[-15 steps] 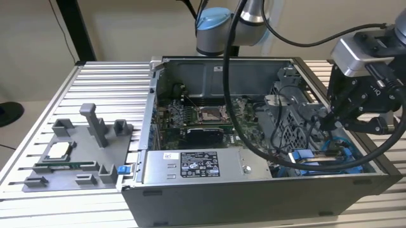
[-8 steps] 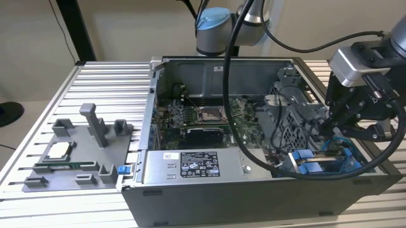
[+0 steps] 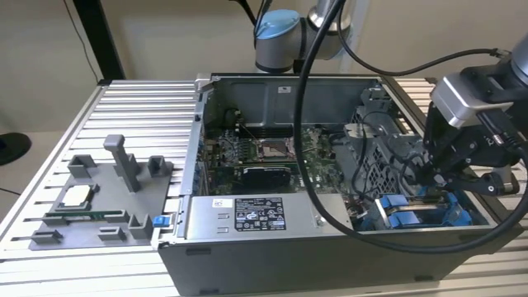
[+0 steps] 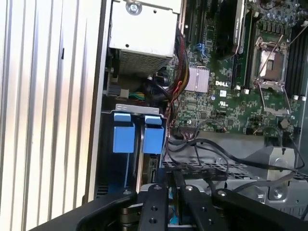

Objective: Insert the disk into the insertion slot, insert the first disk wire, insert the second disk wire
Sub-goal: 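Insert the second disk wire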

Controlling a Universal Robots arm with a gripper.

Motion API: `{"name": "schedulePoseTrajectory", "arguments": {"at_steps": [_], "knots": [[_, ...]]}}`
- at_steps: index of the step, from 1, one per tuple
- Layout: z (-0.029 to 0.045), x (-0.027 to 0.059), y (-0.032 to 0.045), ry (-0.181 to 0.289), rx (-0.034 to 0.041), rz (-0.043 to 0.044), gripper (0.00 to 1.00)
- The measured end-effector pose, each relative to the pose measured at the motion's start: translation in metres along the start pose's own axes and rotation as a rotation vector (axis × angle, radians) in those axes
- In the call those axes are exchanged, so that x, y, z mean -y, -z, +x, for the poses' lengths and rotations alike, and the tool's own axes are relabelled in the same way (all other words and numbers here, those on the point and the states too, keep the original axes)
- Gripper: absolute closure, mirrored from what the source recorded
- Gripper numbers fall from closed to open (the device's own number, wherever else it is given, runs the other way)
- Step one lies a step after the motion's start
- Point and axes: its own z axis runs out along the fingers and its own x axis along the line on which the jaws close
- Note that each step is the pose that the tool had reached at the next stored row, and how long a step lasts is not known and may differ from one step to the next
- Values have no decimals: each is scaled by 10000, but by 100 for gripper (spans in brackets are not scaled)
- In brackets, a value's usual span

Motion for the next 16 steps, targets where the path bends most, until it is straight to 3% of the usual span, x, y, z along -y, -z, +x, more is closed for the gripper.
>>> {"name": "schedulePoseTrajectory", "arguments": {"at_steps": [2,11,16], "knots": [[19,-2,-8,34,-5,50,100],[59,-14,-79,126,-63,471,100],[74,-24,-148,158,-102,618,100]]}}
